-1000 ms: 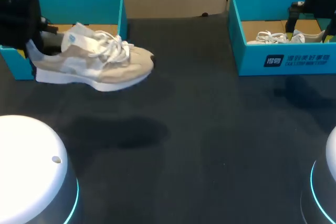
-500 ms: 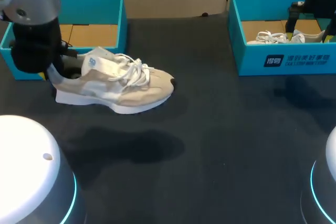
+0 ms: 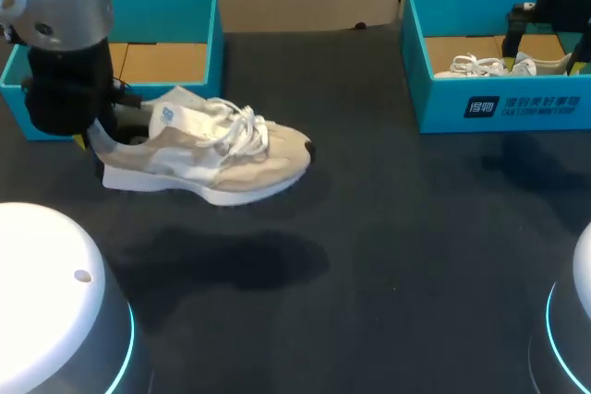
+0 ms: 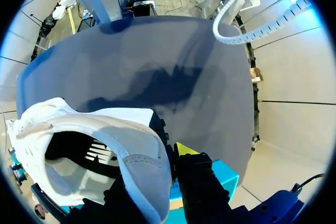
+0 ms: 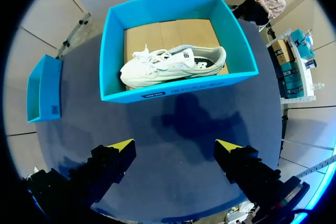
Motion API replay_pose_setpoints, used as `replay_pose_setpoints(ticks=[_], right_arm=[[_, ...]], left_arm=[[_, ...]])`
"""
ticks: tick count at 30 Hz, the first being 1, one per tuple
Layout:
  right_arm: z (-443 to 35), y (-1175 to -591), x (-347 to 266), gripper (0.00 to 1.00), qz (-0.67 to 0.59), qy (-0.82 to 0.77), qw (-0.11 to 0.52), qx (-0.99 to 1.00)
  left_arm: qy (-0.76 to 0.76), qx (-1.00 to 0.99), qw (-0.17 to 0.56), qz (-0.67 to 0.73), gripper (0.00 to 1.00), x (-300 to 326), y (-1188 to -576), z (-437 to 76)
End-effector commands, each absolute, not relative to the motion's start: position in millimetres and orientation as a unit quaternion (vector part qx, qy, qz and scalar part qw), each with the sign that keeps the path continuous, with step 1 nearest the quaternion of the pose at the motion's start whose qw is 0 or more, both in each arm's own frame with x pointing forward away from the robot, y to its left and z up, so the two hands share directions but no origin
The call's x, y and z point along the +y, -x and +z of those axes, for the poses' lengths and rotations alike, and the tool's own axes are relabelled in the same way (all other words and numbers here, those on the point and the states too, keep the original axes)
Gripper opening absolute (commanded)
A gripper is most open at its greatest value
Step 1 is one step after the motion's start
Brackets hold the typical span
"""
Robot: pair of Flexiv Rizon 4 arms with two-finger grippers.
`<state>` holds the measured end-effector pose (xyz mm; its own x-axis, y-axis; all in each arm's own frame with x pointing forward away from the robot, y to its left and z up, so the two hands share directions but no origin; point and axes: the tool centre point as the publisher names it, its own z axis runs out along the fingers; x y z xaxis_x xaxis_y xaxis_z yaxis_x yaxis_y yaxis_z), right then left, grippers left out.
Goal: Take the shoe out of the shoebox, open the shoe tongue, remove and reinsert the insole, then place the shoe into the shoebox
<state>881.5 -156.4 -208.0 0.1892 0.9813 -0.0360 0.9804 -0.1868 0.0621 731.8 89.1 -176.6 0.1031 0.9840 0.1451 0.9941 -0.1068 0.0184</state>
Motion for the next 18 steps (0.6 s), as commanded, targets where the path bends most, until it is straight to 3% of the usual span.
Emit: replay_pose_setpoints(ticks=[1,18], right_arm=[[-208,-881,-157,1.00,0.007,-0.770,0.036,0.637],[-208,-881,-157,1.00,0.007,-0.770,0.036,0.637]], left_arm=[[0.737,-0.670,0.055,-0.074,0.00,65,-729,-198],[0.730,-0.676,0.073,-0.075,0.00,12,-718,-259]])
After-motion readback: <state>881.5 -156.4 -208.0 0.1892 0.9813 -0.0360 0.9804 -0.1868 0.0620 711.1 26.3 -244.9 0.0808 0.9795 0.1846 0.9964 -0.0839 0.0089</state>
